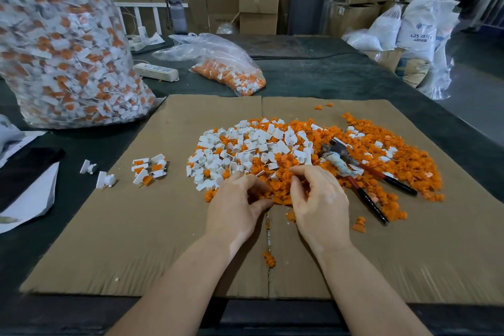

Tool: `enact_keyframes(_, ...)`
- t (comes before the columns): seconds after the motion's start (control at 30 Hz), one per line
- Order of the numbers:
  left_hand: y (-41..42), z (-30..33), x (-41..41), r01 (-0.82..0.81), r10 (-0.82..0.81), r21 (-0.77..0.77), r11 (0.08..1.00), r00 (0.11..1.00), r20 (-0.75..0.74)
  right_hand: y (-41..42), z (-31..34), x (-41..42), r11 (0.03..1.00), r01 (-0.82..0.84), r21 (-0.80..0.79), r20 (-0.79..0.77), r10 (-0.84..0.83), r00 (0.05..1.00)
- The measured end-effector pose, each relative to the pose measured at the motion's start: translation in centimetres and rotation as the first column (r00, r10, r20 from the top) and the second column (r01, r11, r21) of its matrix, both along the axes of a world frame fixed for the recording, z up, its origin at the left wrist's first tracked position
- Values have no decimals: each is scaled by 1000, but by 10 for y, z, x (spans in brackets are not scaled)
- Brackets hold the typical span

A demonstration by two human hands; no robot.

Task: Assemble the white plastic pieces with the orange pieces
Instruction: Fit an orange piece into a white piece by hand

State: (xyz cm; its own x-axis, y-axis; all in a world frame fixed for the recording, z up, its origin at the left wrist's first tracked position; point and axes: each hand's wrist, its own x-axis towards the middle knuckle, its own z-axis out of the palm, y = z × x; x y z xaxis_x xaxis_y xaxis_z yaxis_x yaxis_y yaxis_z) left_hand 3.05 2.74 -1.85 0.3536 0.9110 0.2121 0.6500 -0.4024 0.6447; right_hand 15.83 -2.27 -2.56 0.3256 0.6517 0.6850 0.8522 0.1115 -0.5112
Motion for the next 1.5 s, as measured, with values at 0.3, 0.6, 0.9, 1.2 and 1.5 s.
enact_keyframes(0.3,0,-1,-3,58,-58,0,998,996,67,0,0,1,1000,1,-7,-1,-1,1000)
enact_keyframes(0.6,-6,1,-6,77,-54,-51,996,933,355,0,-1,1,1000,-22,-7,8,22,1000)
enact_keyframes(0.9,-7,2,-6,80,-19,-112,991,887,462,0,0,0,999,-42,-12,32,42,999)
enact_keyframes(1.2,-7,5,-7,97,-13,-142,985,864,504,-2,1,0,998,-54,-13,29,54,998)
enact_keyframes(1.5,-2,-1,-2,-65,63,5,998,975,214,-1,1,0,998,-52,-18,34,53,998)
